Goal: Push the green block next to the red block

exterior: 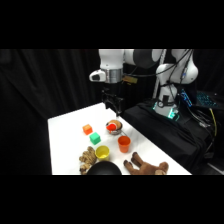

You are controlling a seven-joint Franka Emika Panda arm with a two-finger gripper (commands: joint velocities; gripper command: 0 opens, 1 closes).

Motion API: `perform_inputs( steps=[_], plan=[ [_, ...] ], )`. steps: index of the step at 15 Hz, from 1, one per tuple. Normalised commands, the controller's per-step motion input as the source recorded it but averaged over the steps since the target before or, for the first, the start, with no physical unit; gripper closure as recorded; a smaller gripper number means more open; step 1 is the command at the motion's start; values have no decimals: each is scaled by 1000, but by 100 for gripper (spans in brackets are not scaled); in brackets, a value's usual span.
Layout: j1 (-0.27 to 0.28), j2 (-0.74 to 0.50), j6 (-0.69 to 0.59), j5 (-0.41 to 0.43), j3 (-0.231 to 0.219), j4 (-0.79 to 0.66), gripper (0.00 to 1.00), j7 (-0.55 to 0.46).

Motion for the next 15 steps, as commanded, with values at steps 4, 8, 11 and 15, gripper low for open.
perform_inputs(
  steps=[4,8,11,15],
  plan=[
    [-6,138,90,-4,8,108,0,51],
    [6,328,219,18,18,236,0,16],
    [1,346,190,87,21,228,0,-60],
    [-10,259,216,151,42,130,0,-131]
  ],
)
